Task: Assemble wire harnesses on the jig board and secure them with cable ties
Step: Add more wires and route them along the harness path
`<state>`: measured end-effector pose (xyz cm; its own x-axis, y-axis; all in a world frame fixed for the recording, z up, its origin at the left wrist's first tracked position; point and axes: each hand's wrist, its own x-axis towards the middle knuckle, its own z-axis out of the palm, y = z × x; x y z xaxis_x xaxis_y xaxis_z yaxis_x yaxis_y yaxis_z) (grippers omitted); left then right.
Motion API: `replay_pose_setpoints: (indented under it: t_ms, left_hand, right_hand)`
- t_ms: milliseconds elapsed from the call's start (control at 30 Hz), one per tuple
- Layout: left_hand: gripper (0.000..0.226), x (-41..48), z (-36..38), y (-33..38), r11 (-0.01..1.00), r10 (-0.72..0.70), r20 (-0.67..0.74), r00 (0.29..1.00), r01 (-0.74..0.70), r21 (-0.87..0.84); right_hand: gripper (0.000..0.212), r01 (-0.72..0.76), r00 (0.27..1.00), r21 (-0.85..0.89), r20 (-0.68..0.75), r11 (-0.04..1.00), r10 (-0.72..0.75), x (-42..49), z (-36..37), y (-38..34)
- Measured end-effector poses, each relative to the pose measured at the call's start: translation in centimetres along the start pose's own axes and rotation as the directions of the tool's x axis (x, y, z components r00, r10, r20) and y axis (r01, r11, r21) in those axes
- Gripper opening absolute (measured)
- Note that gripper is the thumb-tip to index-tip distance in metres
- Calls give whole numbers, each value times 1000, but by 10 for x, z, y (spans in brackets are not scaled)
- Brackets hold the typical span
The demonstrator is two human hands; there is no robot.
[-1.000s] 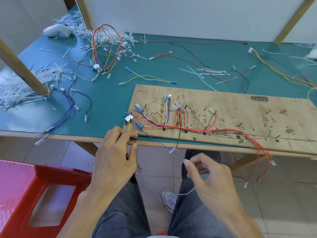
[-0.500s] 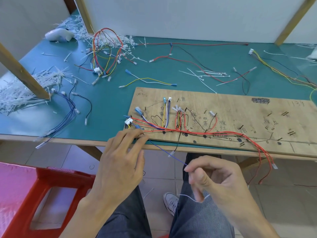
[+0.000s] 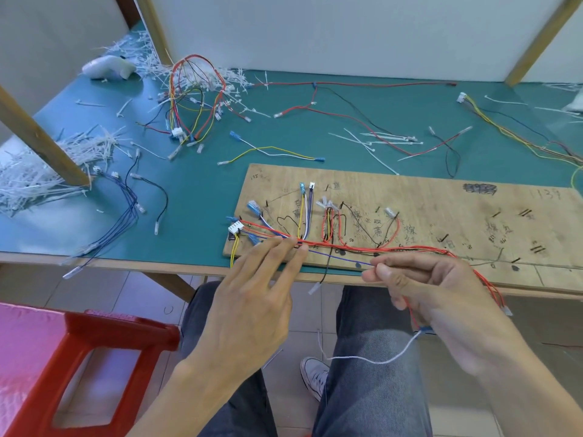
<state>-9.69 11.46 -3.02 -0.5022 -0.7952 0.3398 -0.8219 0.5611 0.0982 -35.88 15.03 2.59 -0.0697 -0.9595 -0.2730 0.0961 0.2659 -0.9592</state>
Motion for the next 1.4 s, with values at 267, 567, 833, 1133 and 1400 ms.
replay_pose_setpoints:
  t_ms: [267,567,833,1133,1400]
  left_hand:
    - [64,7,9,9,998,-58,54,997,56,32]
    - [73,12,6,16,991,-117,66,991,121,-51]
    - [79,16,5,23,982,-169,98,981,176,-74]
    - [91,9,13,21,977,-155,140,978,173,-127]
    - [74,10,3,19,844,-284,28,958,264,-466]
  right_hand:
    - [24,-51,998,8,47,999,51,27,-5,-26]
    - [13,209,969,-159,-102,965,-227,88,21,-35]
    - [22,192,931,-594,-142,781,-337,164,61,-38]
    - [26,54,939,-760,-182,648,-292,190,70,-28]
    - [25,83,945,-827,-112,556,-306,182,73,-31]
